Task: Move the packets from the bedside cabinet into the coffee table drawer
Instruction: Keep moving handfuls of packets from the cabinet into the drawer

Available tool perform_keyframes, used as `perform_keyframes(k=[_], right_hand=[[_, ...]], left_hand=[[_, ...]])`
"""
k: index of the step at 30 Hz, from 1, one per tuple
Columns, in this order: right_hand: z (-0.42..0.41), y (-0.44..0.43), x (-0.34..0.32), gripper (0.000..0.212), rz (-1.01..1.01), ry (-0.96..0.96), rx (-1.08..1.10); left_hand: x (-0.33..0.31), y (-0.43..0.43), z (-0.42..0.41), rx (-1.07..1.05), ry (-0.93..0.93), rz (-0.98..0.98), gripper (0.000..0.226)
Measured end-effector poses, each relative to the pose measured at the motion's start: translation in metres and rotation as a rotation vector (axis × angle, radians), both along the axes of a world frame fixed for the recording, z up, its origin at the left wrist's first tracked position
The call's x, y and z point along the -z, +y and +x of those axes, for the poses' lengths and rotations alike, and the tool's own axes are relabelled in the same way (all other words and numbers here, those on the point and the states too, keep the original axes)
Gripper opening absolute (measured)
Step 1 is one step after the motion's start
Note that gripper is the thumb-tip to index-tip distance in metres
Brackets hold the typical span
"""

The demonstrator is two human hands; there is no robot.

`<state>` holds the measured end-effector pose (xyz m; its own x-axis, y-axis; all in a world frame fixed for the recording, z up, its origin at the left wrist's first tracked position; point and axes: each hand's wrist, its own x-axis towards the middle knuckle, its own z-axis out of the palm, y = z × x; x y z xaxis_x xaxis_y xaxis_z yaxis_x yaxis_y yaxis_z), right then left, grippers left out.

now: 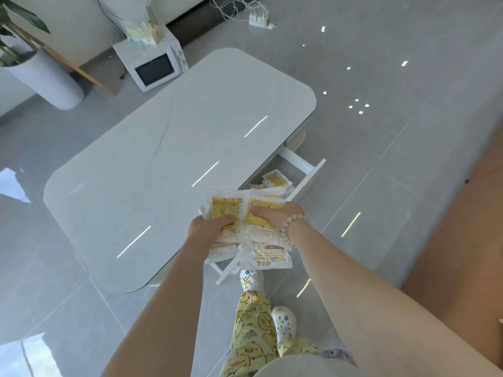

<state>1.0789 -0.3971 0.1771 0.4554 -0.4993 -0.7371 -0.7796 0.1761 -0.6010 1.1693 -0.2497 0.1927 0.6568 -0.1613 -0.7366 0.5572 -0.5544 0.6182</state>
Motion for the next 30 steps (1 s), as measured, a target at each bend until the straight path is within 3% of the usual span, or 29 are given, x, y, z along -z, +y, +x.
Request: perform_keyframes(k=[13, 21, 27, 30], right_hand=[[0.11, -0.067, 0.031, 0.078, -0.065, 0.155, 0.022], [0.112, -0.089, 0.109, 0.078, -0.002, 0.349, 0.047], [0.139, -0.104, 0.199, 0.092, 0.027, 0.418, -0.192], [0.162, -0.104, 0.249, 0.087, 0.0, 0.437, -0.36]], left_hand=[[0.057, -0.072, 0.112, 0.009, 0.159, -0.023, 0.03], [0.135, -0.1, 0.112, 0.027, 0.312, 0.056, 0.026], [0.219, -0.101, 0.102, -0.126, 0.402, 0.114, 0.017], [0.277, -0.093, 0.102, -0.231, 0.445, 0.157, 0.03]])
